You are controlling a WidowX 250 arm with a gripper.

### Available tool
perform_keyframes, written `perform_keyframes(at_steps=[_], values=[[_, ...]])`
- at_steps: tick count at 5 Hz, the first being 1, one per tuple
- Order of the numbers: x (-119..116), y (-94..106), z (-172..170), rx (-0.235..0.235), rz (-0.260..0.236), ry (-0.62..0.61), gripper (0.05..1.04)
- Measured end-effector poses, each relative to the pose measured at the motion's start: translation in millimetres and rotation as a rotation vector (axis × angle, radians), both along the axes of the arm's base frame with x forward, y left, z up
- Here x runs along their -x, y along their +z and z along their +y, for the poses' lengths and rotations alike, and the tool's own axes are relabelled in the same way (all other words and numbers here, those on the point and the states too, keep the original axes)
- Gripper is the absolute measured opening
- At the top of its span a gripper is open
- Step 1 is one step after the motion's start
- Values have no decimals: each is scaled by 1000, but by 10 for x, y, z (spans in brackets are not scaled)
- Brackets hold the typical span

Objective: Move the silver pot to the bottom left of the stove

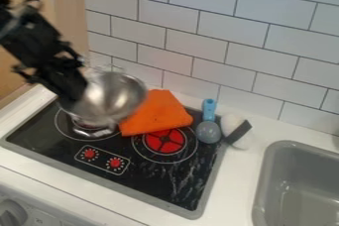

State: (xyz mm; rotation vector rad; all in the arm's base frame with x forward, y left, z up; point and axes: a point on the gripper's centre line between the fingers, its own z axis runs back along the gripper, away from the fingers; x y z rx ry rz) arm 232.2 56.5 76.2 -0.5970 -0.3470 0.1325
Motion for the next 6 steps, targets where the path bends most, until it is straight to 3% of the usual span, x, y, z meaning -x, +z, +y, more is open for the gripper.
perform_keyframes(at_steps=[2, 3, 4, 6], values=[[-3, -38, 333, -20, -8, 112, 62], [9, -145, 406, -44, 12, 125, 62], [27, -219, 562, -79, 11, 180, 62], [11, -353, 647, -106, 5, 206, 62]])
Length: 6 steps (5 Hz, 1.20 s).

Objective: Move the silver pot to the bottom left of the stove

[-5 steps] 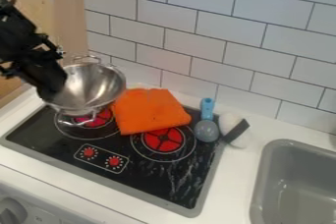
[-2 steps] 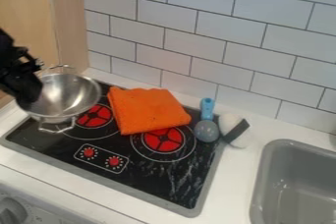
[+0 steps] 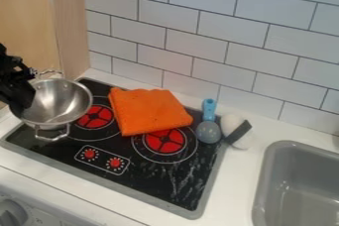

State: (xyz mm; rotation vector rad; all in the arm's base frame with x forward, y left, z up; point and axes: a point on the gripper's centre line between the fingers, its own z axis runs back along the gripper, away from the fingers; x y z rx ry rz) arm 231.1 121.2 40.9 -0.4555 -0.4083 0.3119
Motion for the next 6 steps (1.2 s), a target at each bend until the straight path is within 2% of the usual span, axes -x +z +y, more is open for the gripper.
perform_keyframes(at_steps=[4, 5, 6], values=[[-15, -267, 63, 0, 33, 46, 79], [-6, -310, 70, 15, 54, 58, 242], [8, -312, 57, 25, 69, 59, 505]])
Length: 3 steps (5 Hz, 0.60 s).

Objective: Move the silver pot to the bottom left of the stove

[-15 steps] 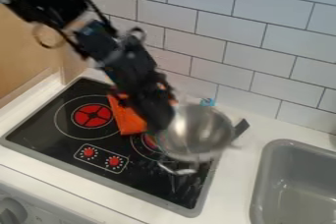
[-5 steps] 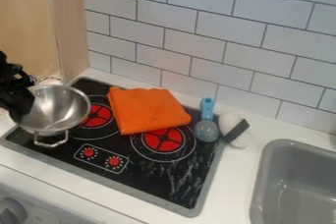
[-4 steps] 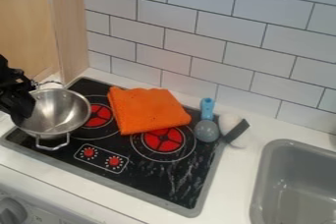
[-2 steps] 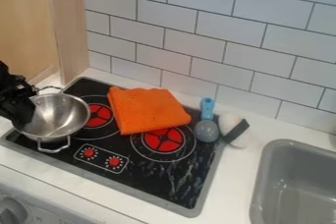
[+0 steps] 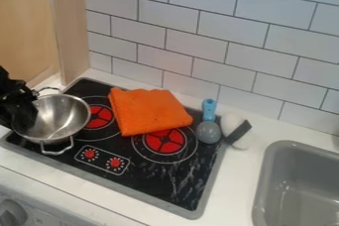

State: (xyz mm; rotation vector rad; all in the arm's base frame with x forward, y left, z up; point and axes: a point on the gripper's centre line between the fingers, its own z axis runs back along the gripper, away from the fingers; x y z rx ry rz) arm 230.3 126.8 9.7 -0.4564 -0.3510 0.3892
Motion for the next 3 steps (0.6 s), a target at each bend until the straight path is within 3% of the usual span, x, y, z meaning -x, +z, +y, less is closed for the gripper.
perform_keyframes(at_steps=[2, 3], values=[[-1, 33, 15, -13, -2, -12, 968], [36, 206, 7, -39, -7, -37, 1004]])
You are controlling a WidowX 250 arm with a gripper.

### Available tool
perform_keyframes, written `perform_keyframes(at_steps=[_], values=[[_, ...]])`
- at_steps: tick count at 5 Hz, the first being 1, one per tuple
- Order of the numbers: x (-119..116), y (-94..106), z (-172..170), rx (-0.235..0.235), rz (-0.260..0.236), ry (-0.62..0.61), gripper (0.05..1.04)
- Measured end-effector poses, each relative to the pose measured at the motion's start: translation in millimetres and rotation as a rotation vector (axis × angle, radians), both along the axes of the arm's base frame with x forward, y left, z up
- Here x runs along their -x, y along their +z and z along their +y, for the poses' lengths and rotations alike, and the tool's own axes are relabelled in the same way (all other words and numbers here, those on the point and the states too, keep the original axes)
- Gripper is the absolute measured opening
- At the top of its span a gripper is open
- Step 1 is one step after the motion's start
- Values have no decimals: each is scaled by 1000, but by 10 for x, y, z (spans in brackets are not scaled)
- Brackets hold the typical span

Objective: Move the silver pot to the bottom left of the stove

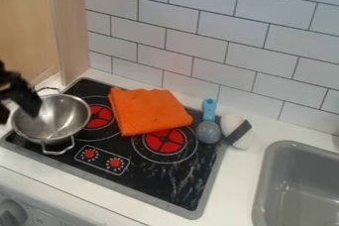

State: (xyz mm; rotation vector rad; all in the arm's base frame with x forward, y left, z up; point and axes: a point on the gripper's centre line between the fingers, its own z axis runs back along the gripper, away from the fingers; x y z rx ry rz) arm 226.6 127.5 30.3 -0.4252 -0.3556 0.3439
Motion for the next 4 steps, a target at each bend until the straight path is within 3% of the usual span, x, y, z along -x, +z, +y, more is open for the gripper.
perform_keyframes(at_steps=[1, 3, 4], values=[[48, 130, -35, -8, 5, -16, 999], [141, 469, -226, -59, -95, -78, 999], [141, 477, -229, -61, -98, -79, 999]])
